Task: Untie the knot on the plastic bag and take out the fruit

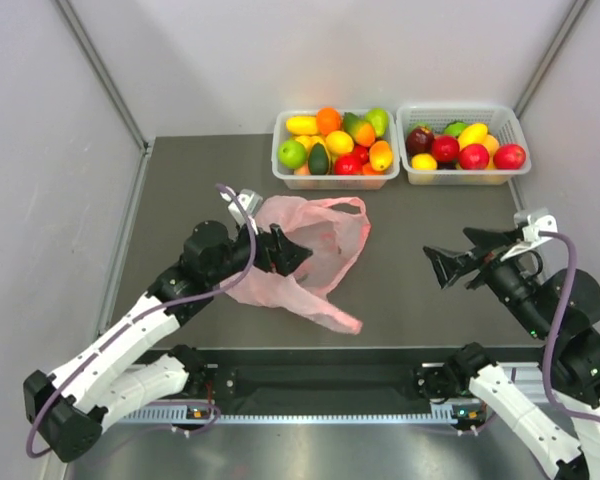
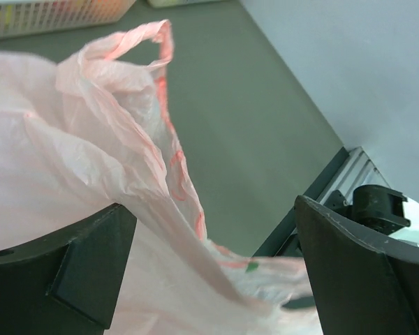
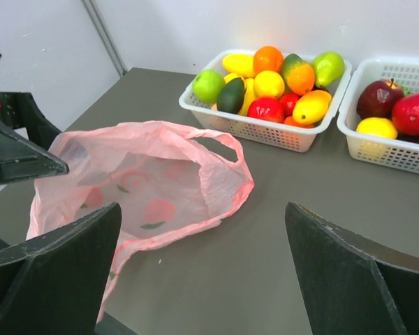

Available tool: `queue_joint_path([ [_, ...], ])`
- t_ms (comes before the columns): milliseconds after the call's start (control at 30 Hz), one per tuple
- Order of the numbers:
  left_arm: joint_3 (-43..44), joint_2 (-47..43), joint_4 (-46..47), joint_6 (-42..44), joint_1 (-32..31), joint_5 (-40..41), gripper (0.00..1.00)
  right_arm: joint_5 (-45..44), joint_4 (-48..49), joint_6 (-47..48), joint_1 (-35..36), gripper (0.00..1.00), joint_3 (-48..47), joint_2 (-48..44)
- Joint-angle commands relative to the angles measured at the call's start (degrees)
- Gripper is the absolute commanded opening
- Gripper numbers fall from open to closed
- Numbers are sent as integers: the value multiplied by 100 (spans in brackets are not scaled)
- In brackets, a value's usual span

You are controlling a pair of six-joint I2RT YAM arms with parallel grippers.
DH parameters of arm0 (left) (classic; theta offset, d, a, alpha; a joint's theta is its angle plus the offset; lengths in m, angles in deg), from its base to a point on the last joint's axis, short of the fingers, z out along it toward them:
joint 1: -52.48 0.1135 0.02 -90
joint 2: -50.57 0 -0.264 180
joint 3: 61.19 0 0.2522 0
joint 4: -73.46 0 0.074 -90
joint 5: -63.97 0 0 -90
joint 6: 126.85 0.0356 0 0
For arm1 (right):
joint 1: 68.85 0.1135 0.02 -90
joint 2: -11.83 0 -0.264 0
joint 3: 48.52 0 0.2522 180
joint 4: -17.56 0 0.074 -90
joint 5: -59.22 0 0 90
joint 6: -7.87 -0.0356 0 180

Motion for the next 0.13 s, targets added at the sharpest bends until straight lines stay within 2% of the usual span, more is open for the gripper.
queue_joint_path([
  [0, 478, -163, 34, 356, -17, -317, 99, -62, -107, 39, -29, 100, -275, -22],
  [100, 681, -216, -116, 453, -17, -291, 99, -97, -178, 13, -37, 100, -346, 92],
])
